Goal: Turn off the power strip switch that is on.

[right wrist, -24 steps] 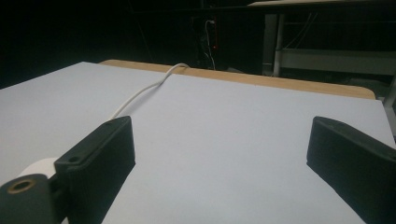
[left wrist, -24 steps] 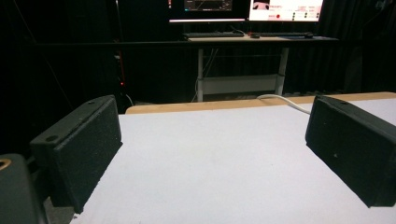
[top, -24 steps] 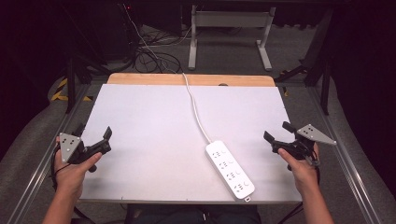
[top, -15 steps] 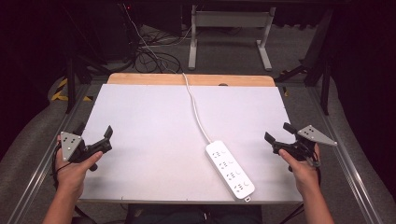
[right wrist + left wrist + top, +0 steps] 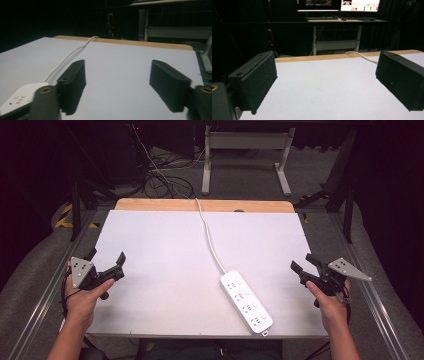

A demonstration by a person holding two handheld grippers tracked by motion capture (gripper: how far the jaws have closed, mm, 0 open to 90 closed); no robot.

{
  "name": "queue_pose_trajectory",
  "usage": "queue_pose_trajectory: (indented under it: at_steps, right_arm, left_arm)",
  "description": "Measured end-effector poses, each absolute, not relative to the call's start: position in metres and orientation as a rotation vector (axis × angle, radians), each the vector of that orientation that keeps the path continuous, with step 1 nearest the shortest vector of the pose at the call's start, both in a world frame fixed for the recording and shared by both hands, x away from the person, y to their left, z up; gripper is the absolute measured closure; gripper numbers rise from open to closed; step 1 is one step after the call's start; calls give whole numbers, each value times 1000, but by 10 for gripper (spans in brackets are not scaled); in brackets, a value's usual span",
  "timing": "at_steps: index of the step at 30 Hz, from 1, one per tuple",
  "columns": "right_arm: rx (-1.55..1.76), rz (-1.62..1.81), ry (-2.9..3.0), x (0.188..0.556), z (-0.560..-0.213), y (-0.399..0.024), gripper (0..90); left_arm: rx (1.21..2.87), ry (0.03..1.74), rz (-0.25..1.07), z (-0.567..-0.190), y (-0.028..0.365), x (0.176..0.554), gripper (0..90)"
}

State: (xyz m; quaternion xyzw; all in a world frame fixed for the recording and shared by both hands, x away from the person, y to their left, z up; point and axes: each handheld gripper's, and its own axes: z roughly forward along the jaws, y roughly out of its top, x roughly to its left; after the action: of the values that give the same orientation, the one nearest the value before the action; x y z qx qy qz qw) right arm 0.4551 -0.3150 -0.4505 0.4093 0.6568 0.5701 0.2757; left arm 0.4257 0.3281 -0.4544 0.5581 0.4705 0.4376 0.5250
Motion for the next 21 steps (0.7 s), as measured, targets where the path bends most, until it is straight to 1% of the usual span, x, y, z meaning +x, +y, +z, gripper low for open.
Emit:
queue_pose_trajectory:
  at_steps: [2,8,15,19,21]
  right_arm:
    - [1079,1530,1776,455,-450,-314,425]
    - [1046,1544,1796,456,-449,-312,561]
    - [1058,1508,1846,454,-444,-307,794]
    - [1092,1490,1884,451,-440,-306,882]
    - [1098,1490,1882,450,-439,-307,900]
  left_arm:
    - [1333,1129,1049,-454,328,425,41]
    - [1332,1132,1050,-454,329,424,41]
    - [1329,1137,1051,-455,331,422,43]
    - [1330,1138,1055,-454,331,422,43]
    - [1329,1136,1052,-455,331,422,43]
